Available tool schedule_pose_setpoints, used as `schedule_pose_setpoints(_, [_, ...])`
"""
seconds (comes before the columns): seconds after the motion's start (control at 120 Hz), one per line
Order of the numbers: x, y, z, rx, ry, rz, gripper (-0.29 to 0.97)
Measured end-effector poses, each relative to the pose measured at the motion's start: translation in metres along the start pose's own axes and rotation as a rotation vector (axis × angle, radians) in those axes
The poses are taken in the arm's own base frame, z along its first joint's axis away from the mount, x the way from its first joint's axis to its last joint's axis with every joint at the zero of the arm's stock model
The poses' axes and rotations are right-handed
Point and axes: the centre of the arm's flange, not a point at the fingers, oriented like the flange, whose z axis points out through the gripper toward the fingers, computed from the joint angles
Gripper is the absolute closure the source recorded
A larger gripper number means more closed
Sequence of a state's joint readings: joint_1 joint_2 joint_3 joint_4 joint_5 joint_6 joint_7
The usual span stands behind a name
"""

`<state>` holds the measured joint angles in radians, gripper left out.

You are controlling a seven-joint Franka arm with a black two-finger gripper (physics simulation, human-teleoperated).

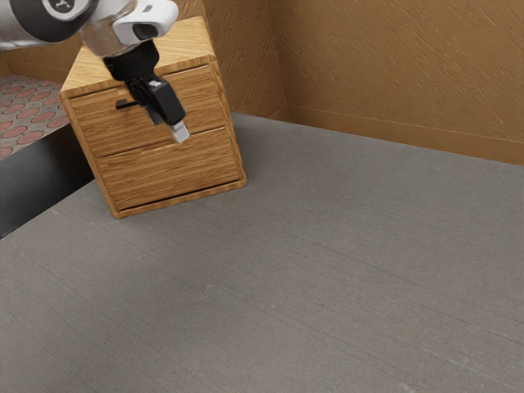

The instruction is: Pull the drawer handle with one arm to open the drawer

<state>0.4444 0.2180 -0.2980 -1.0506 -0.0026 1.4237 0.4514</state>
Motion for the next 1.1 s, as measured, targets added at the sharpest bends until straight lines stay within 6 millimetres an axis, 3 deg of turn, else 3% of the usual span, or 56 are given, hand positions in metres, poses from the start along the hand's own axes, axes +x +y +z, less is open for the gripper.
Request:
schedule_pose_setpoints(0.075, [0.003,0.010,0.002,-0.003,-0.015,-0.034,0.00])
schedule_pose_setpoints(0.233, [0.002,0.009,0.008,0.026,-0.063,-0.099,0.00])
schedule_pose_setpoints(0.35, [0.003,-0.024,0.023,0.088,-0.068,-0.088,0.00])
schedule_pose_setpoints(0.467, [-0.005,-0.067,0.011,0.162,-0.004,-0.051,0.00])
schedule_pose_setpoints(0.55, [0.003,-0.069,0.009,0.172,0.037,0.024,0.00])
schedule_pose_setpoints(0.65, [0.024,-0.066,0.020,0.145,0.081,0.122,0.00])
schedule_pose_setpoints(0.7, [0.027,-0.067,0.014,0.154,0.106,0.155,0.00])
schedule_pose_setpoints(0.767, [0.027,-0.073,0.009,0.180,0.115,0.192,0.00])
schedule_pose_setpoints(0.875, [0.012,-0.103,0.008,0.230,0.095,0.207,0.00])
schedule_pose_setpoints(1.0, [0.007,-0.107,-0.005,0.363,0.021,0.267,0.00])
schedule_pose_setpoints(1.1, [0.010,-0.118,0.010,0.456,-0.056,0.319,0.00])
